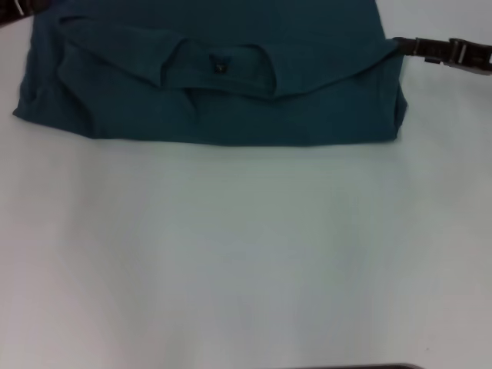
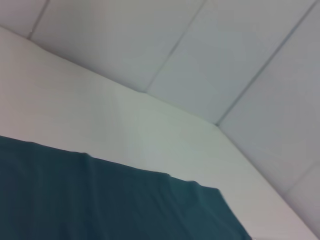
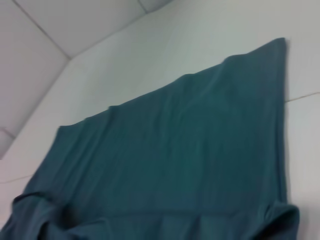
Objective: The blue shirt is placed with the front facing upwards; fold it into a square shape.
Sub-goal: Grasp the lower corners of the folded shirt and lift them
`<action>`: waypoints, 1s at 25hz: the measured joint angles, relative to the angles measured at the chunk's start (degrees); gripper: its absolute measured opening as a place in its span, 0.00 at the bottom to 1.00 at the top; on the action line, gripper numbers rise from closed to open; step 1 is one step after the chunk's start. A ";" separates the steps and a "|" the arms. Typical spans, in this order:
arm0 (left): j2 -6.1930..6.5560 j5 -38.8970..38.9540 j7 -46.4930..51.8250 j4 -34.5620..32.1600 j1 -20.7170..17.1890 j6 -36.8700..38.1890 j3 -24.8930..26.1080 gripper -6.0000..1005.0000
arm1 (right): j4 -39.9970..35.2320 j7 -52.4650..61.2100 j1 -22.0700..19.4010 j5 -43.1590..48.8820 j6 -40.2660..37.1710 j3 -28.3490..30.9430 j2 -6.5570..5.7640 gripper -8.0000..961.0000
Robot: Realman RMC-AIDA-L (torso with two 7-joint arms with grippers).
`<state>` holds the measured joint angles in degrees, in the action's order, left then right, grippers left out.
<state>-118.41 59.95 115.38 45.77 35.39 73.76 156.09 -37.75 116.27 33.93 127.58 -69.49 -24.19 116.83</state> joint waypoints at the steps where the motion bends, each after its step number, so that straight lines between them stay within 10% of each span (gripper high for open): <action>1: -0.21 0.00 -0.04 0.63 -0.31 1.14 -0.01 0.78 | -0.53 -0.43 -0.52 -0.27 -1.54 0.00 -0.09 0.79; 15: -1.16 0.62 -6.16 1.65 -7.09 5.21 -0.16 0.77 | -1.60 2.58 -4.92 1.85 -15.34 -0.52 -3.91 0.78; 25: -1.05 0.12 -6.71 1.54 -8.53 7.40 -1.29 0.77 | 1.37 7.98 -3.17 5.01 -14.17 -3.30 -3.53 0.78</action>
<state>-119.46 60.07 108.67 47.31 26.85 81.16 154.80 -36.38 124.24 30.76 132.59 -83.66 -27.49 113.30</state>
